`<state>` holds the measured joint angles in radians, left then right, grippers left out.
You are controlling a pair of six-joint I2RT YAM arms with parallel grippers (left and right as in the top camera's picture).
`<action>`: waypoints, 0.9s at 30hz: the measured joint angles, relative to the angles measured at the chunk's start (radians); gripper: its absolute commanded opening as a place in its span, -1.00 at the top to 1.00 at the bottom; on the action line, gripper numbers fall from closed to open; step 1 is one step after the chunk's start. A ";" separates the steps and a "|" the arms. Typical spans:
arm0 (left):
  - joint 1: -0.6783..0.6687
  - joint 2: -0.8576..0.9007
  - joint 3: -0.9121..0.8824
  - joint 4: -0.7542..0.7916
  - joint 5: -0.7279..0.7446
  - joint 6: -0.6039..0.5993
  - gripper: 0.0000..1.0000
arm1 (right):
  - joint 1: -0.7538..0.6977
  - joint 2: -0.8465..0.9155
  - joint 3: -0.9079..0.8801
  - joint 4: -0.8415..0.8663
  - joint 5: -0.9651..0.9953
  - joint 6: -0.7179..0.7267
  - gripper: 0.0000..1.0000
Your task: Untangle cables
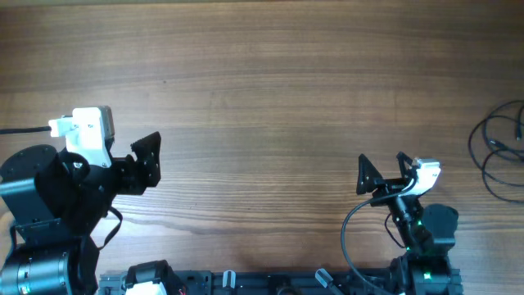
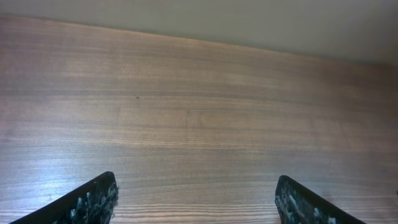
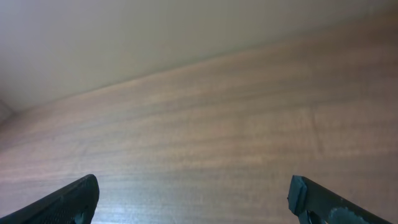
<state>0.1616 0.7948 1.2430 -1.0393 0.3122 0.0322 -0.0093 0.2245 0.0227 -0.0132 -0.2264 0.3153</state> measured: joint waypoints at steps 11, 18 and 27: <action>0.000 0.000 0.000 -0.001 0.000 0.000 -0.66 | -0.005 0.031 -0.002 0.001 0.003 0.044 -0.99; 0.000 0.000 0.000 -0.003 0.000 0.000 -0.67 | -0.006 -0.145 -0.002 -0.001 0.004 0.047 -0.99; 0.000 0.000 0.000 -0.003 0.000 0.000 -0.66 | -0.008 -0.204 -0.002 0.003 0.011 0.047 -1.00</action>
<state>0.1616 0.7948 1.2427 -1.0428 0.3122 0.0322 -0.0170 0.0200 0.0208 -0.0105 -0.2157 0.3626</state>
